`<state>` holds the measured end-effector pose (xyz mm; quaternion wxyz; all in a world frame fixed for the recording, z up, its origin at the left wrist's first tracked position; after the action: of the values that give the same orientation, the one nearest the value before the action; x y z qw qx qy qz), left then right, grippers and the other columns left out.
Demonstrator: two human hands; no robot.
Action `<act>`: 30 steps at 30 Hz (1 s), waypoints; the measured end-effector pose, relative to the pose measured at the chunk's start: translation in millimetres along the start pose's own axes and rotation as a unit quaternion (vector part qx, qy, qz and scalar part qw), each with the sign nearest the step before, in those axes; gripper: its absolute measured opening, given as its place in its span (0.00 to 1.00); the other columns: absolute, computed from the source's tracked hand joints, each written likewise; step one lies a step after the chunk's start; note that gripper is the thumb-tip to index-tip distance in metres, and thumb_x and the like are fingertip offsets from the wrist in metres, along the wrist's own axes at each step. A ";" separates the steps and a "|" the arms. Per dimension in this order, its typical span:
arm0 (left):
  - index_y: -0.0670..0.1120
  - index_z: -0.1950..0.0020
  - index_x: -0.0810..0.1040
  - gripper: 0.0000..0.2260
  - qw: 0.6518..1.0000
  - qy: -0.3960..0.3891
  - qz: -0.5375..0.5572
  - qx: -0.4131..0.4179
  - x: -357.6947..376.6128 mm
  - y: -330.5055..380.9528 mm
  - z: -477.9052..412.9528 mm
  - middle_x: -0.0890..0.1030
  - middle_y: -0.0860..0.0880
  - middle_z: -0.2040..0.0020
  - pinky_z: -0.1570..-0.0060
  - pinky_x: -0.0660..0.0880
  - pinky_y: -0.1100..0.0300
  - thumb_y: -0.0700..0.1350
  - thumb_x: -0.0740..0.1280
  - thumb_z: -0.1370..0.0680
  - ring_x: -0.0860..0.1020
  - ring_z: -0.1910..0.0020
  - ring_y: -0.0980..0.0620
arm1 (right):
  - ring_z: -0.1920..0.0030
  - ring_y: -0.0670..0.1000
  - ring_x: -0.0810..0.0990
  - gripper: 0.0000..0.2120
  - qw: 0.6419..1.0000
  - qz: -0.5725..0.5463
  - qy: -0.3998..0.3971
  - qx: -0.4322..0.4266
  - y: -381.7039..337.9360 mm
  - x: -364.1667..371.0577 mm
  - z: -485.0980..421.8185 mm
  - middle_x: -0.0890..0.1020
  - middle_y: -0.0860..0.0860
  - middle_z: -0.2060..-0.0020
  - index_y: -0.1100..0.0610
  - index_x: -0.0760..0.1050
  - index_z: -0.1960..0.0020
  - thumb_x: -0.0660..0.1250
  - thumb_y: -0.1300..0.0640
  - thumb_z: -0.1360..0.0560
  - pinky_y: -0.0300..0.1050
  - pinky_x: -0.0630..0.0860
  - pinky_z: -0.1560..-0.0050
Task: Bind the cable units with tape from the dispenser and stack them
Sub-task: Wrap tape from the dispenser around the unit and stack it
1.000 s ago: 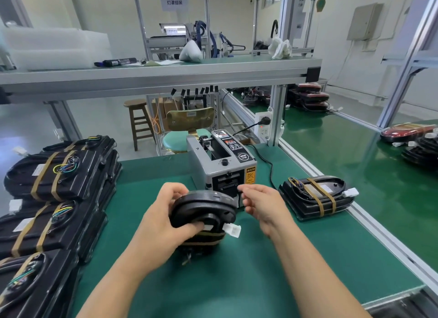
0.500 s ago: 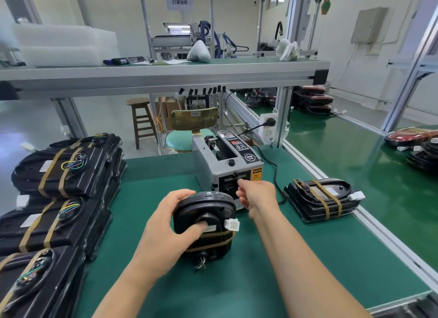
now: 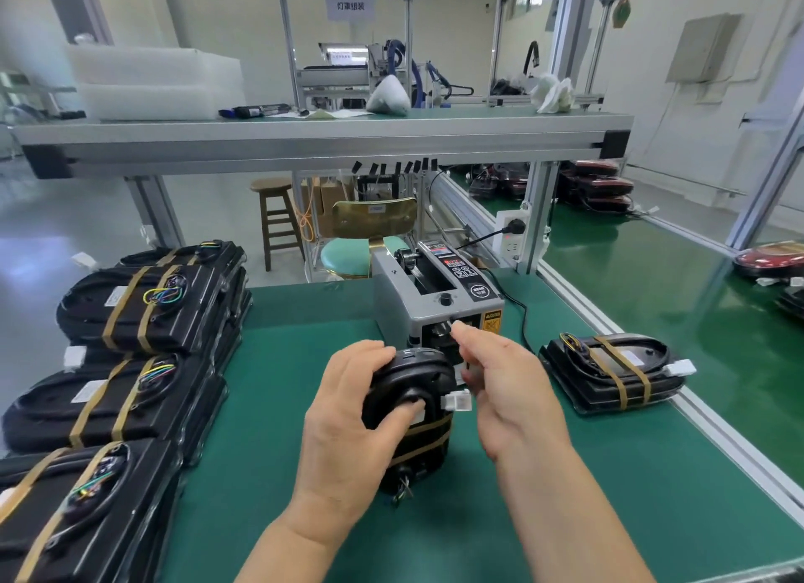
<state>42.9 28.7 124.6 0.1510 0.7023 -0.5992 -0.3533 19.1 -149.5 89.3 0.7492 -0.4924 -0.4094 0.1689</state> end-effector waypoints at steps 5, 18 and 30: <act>0.50 0.40 0.77 0.22 0.998 0.044 -0.011 0.035 0.0 3.7 6.4 0.78 0.55 0.43 0.38 0.73 0.60 0.42 0.76 0.33 0.78 0.41 0.52 | 0.55 0.47 0.83 0.04 0.997 -0.028 -0.065 0.007 -1.8 16.2 38.6 0.85 0.51 0.49 0.61 0.85 0.57 0.72 0.63 0.30 0.39 0.76 0.58; 0.54 0.36 0.74 0.26 0.998 0.043 -0.023 0.030 -1.4 5.3 10.5 0.79 0.55 0.43 0.41 0.75 0.59 0.44 0.76 0.32 0.78 0.43 0.53 | 0.48 0.38 0.80 0.08 0.997 0.005 -0.081 -0.013 -0.7 22.0 44.3 0.79 0.47 0.38 0.55 0.87 0.63 0.71 0.62 0.29 0.31 0.73 0.61; 0.49 0.38 0.78 0.20 0.996 0.039 -0.039 0.075 0.5 8.5 13.9 0.78 0.49 0.42 0.41 0.75 0.57 0.41 0.75 0.30 0.78 0.43 0.50 | 0.45 0.38 0.79 0.07 0.994 0.029 -0.093 -0.043 -1.9 20.9 46.0 0.80 0.46 0.40 0.54 0.87 0.61 0.70 0.61 0.29 0.34 0.72 0.56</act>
<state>27.3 29.1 120.0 0.1073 0.7477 -0.5902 -0.2847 -4.4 -109.0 108.6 0.6807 -0.5179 -0.4701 0.2179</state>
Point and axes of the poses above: each hand's wrist, its own z-axis away from the middle knuckle, its own x-axis out of the palm, y = z × x, the point moved 9 cm from there along -z, towards the middle knuckle
